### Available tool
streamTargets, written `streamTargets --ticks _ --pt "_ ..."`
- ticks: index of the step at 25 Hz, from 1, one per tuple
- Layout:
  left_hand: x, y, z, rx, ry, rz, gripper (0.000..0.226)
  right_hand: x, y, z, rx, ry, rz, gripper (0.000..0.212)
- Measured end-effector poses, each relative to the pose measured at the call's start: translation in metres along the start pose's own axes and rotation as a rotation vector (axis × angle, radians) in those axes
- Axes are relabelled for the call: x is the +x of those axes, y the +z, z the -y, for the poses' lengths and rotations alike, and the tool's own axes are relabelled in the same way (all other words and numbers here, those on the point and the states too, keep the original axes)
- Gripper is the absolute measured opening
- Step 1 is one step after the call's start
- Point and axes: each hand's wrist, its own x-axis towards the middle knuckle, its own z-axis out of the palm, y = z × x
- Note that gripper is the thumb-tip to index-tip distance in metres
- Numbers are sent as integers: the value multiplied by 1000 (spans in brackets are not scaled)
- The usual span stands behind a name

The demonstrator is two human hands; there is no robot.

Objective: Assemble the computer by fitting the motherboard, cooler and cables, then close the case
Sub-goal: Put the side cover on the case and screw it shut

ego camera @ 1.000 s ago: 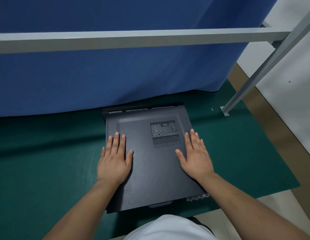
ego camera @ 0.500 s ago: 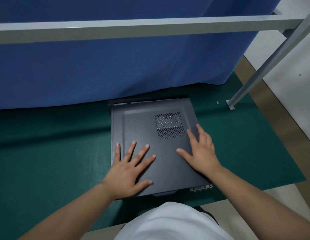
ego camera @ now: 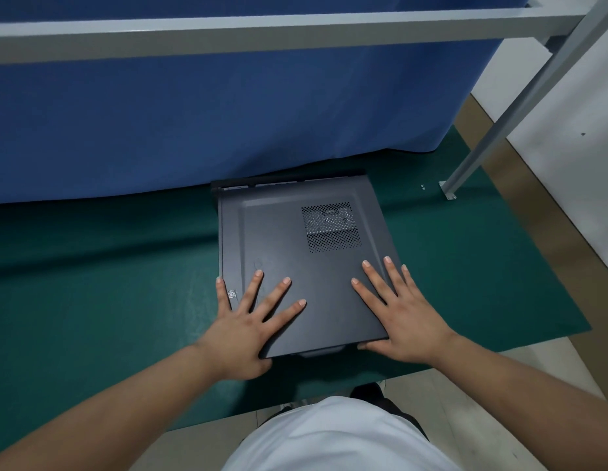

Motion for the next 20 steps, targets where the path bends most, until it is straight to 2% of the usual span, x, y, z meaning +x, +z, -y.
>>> streamTargets --ticks 5,20 --pt "-4 1 -2 -5 -5 -20 107 -5 1 0 -2 -18 10 107" --pt "5 6 2 -21 -15 -16 103 4 6 -9 -5 -41 26 110"
